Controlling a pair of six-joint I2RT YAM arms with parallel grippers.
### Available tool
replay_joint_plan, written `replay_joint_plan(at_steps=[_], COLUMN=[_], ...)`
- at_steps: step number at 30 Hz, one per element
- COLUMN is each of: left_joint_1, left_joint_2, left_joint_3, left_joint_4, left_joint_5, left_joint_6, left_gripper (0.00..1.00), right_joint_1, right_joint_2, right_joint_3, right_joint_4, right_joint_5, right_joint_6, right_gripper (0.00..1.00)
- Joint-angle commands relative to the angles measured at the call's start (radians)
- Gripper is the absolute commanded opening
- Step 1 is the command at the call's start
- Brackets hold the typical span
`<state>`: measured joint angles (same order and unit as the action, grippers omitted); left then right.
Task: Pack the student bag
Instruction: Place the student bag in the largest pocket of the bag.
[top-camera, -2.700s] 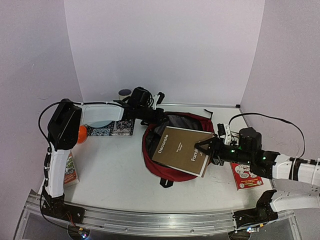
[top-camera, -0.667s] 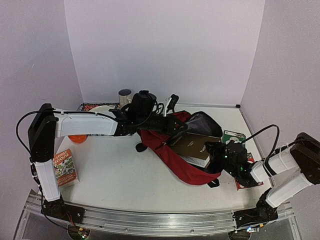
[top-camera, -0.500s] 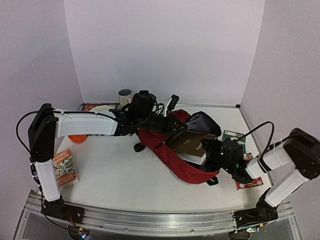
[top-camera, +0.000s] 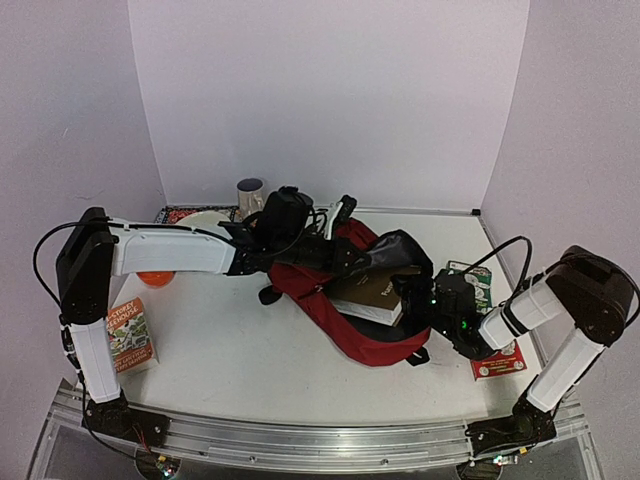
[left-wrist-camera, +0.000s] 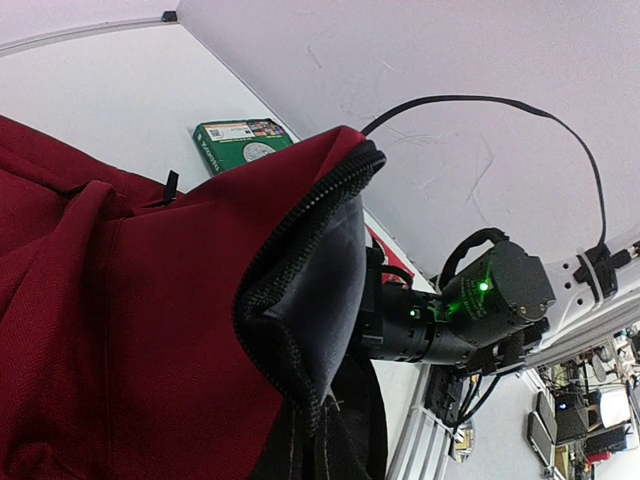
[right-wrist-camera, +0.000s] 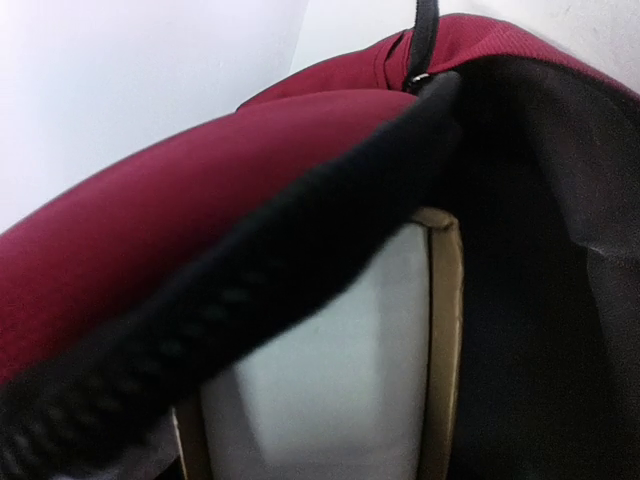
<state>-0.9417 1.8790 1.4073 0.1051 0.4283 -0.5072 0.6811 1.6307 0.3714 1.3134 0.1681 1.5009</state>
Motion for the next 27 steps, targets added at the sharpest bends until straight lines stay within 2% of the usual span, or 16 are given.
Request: replay_joint_plan(at_steps=[1,12,21,23,27], left_joint_1=[0.006,0.006,-0.027,-0.031,-0.031], left_joint_2=[-0.032,-0.027,-0.013,-0.028,-0.068], left_joint_3=[0.001,0.060,0.195,0.188,0.093], left_joint_4=[0.034,0.031,0.053,0.055,0.056], left_joint_5=[-0.040,0.013,0.213,0.223,0.147], left_joint_6=[0.038,0.038,-0.025,-0.021,0.016], left_gripper=[0.00,0.00,0.00,0.00,0.00], right_joint_1=[0.000,0.000,0.000,0.001,0.000], right_joint_2=[-0.091,-0.129,-0.049,-0.036,-0.021], right_joint_3=[0.027,0.032,0.063,0.071,0.088], right_joint_4=[0.584,0.639,0.714,0.732,0.737], right_joint_5=[-0.032,-0.028,0.043,0.058,0.070], right_joint_6=[-0.052,-0.061,-0.065,-0.070,-0.098], right_gripper=[0.46,0.47,0.48,0.48,0.49])
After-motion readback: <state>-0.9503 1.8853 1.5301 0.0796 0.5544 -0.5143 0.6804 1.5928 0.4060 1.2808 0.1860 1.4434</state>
